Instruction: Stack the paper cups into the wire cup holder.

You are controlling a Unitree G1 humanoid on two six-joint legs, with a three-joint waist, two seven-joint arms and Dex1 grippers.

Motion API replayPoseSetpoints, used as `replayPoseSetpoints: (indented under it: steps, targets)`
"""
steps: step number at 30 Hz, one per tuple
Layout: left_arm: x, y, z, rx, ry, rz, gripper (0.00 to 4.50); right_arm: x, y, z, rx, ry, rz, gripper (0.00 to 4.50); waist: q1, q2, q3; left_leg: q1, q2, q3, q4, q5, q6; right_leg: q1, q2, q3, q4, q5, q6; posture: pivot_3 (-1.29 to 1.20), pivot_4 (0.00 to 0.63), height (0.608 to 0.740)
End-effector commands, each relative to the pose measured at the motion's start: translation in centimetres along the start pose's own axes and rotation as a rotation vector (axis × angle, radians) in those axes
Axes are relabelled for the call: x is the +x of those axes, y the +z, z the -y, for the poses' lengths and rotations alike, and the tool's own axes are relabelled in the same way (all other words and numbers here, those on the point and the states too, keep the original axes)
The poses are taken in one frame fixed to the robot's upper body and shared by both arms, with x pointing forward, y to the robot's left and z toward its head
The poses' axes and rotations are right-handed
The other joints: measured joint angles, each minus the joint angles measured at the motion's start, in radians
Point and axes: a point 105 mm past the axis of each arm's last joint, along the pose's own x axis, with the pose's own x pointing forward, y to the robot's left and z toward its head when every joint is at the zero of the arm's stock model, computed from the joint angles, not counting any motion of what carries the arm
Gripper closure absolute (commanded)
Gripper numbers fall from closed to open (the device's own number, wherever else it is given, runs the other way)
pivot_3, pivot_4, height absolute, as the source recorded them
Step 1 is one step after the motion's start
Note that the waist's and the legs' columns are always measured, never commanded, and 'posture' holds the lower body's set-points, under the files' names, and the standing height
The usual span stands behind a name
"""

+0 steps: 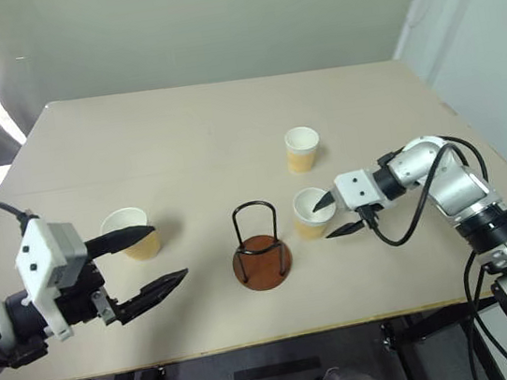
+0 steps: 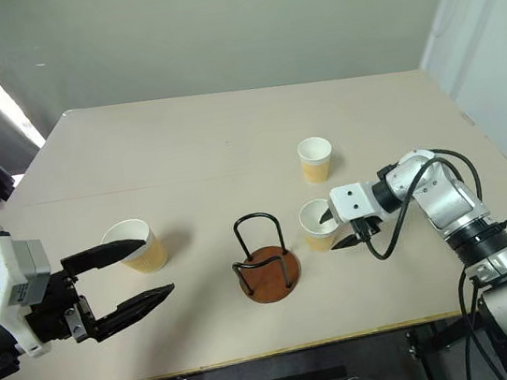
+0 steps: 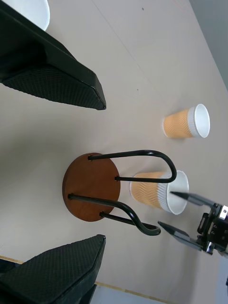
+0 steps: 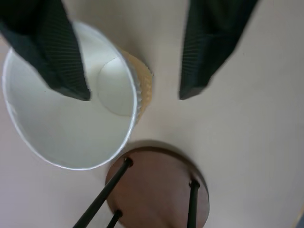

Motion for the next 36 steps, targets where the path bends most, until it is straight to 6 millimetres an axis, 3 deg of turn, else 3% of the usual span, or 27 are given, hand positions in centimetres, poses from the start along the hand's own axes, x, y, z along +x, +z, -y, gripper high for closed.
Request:
replayPoseSetpoints:
  steps: [1, 5, 13, 16, 19, 22, 24, 27, 36]
  targets:
    - [-0.2, 0.8, 0.1, 0.037, 0.007, 0.010, 0.00, -0.3, 0.4, 0.5, -0.054, -0.024, -0.014, 3.10, 0.000, 0.000, 0.000, 0.000, 0.000, 0.000, 0.000, 0.000, 0.000, 0.000, 0.000, 0.000, 0.000, 0.000, 0.000, 0.00, 0.150, 0.740]
    - [-0.1, 0.8, 0.1, 0.039, 0.007, 0.011, 0.00, -1.0, 0.9, 0.8, -0.087, -0.020, -0.013, 4.47, 0.000, 0.000, 0.000, 0.000, 0.000, 0.000, 0.000, 0.000, 0.000, 0.000, 0.000, 0.000, 0.000, 0.000, 0.000, 0.00, 0.150, 0.740]
    - [-0.2, 0.7, -0.2, 0.046, 0.002, 0.001, 0.00, -4.7, 5.7, 2.0, -0.159, -0.004, 0.087, 4.47, -0.002, 0.001, 0.000, 0.000, 0.000, 0.003, 0.000, 0.000, 0.000, -0.001, 0.001, 0.001, 0.000, 0.000, 0.000, 0.00, 0.150, 0.740]
    - [-0.3, 0.6, -0.4, 0.048, 0.002, 0.001, 0.00, -6.8, 8.3, 3.1, -0.228, -0.021, 0.125, 4.47, -0.002, 0.001, 0.001, 0.000, 0.000, 0.007, 0.000, 0.000, 0.000, -0.001, 0.002, 0.002, 0.000, -0.001, -0.001, 0.00, 0.150, 0.740]
    - [-0.3, 0.7, -0.6, 0.047, 0.006, 0.011, 0.00, -7.5, 10.7, 3.7, -0.283, -0.022, 0.189, 4.47, -0.002, 0.001, 0.001, 0.000, 0.001, 0.014, -0.001, 0.000, 0.000, -0.001, 0.004, 0.002, 0.000, -0.002, -0.003, 0.00, 0.150, 0.740]
    - [-0.6, 0.1, -0.9, 0.050, 0.023, -0.007, 0.00, -7.4, 14.4, 3.1, -0.324, 0.022, 0.327, 4.47, -0.003, 0.001, 0.001, 0.000, 0.002, 0.015, -0.001, -0.001, 0.001, -0.002, 0.004, 0.002, 0.000, -0.002, -0.004, 0.00, 0.150, 0.740]
    - [-0.6, 0.2, -1.0, 0.059, 0.038, 0.001, 0.00, -7.1, 15.5, 2.5, -0.330, 0.052, 0.378, 4.47, -0.005, 0.001, 0.001, 0.000, 0.001, 0.016, -0.001, -0.001, 0.001, -0.002, 0.006, 0.003, 0.000, -0.003, -0.005, 0.00, 0.150, 0.740]
    - [-0.5, -0.7, -0.6, 0.067, 0.037, -0.042, 0.00, -5.7, 15.9, 1.8, -0.318, 0.085, 0.404, 4.47, -0.005, 0.000, 0.000, 0.000, 0.002, 0.017, -0.001, -0.002, 0.000, -0.002, 0.010, 0.004, 0.000, -0.004, -0.006, 0.00, 0.150, 0.740]
    - [-0.5, -1.5, 0.0, 0.064, 0.022, -0.085, 0.00, -2.7, 15.0, 2.6, -0.283, 0.053, 0.380, 4.47, -0.004, 0.000, 0.001, 0.001, 0.003, 0.013, -0.001, -0.003, 0.002, -0.004, 0.010, 0.006, 0.002, -0.004, -0.007, 0.00, 0.150, 0.740]
